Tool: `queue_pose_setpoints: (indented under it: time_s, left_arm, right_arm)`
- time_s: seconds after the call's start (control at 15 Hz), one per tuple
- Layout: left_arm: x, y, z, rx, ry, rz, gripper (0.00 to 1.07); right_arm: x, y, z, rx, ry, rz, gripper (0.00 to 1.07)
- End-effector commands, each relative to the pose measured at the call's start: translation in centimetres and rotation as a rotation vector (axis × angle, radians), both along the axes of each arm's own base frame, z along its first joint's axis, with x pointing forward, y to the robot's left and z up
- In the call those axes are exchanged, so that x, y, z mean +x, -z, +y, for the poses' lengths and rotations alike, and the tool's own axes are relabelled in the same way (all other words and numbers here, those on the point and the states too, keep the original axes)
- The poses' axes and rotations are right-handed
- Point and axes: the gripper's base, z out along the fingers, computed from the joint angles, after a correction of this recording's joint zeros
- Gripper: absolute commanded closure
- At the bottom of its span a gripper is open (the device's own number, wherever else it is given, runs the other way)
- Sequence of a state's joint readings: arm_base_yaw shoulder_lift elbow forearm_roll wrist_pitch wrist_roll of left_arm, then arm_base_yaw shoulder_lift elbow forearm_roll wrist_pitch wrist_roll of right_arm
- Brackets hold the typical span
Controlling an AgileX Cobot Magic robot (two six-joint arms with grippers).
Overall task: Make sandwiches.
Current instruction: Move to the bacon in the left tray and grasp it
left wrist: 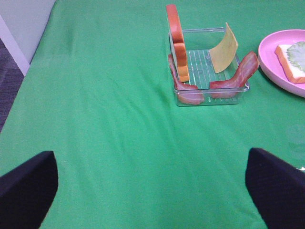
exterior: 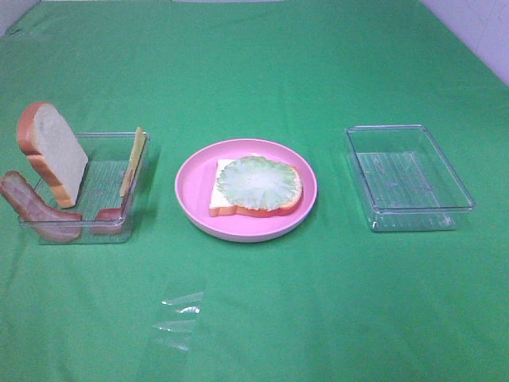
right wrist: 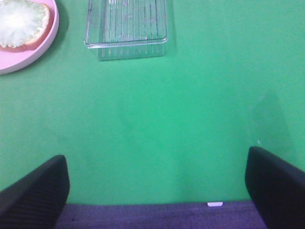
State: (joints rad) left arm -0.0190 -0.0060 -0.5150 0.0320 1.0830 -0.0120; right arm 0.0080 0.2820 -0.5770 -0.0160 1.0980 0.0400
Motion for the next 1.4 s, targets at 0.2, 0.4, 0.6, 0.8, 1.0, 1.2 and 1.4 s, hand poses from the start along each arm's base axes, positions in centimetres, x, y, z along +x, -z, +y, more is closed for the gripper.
queue_pose_setpoints:
  time_s: [0.2, 0.4, 0.6, 0.8, 1.0, 1.2, 1.4]
  left_arm:
    - [-0.2, -0.1, 0.0, 0.004, 0.001, -0.028, 0.04]
    - [-0.2, -0.1, 0.0, 0.004, 0.001, -0.028, 0.04]
    - [-0.2, -0.1, 0.0, 0.002, 0.002, -0.028, 0.04]
    - [-0.2, -0.1, 0.0, 0.002, 0.002, -0.028, 0.04]
    - [-0.2, -0.1, 0.0, 0.002, 0.002, -0.028, 0.04]
    - [-0.2, -0.1, 0.0, 0.002, 0.002, -0.028, 0.04]
    - [-0.2, -0.1, 0.0, 0.002, 0.001, -0.027, 0.04]
  right_arm:
    - [-2.4, 0.7, 0.0, 0.004, 0.0, -0.174, 0.12]
    - [-3.7, 2.9, 0.1, 0.018, -0.005, -0.19, 0.12]
    - [-3.8, 3.3, 0.1, 0.017, -0.007, -0.184, 0.12]
    - [-3.8, 3.3, 0.0, 0.011, -0.004, -0.183, 0.12]
    - [-3.8, 3.3, 0.0, 0.008, -0.002, -0.183, 0.12]
    - [-3.8, 3.3, 0.2, 0.025, -0.011, -0.185, 0.12]
    - [-3.8, 3.3, 0.2, 0.026, -0.012, -0.185, 0.12]
